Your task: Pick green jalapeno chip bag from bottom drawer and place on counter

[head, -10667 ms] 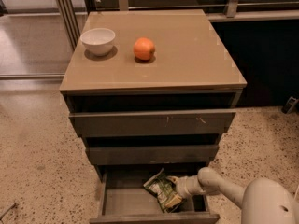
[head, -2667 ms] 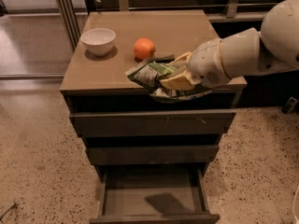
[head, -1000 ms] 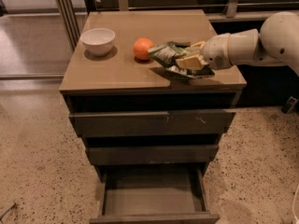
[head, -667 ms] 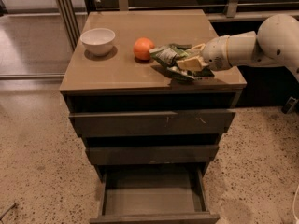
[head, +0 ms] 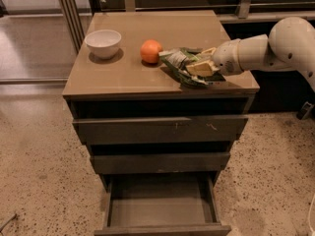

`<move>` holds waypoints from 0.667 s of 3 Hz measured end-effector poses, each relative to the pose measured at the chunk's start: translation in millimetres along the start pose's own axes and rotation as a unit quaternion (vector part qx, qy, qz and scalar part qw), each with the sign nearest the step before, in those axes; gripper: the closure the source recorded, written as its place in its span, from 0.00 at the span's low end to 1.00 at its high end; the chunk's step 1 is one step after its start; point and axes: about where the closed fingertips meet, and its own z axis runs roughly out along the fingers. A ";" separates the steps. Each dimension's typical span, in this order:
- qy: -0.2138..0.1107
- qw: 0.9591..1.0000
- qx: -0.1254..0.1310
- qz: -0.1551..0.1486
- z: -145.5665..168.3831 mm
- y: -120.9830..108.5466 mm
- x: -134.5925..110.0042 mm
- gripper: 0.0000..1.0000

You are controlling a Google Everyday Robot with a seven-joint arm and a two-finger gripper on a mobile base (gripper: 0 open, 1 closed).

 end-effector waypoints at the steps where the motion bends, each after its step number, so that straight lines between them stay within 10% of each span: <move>1: 0.000 1.000 0.000 0.000 0.0 0.0 0.0 0.58; 2: 0.000 1.000 0.000 0.000 0.1 0.0 0.0 0.35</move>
Offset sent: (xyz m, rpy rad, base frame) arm 0.0000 0.0000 0.0000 0.0000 0.0000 0.0000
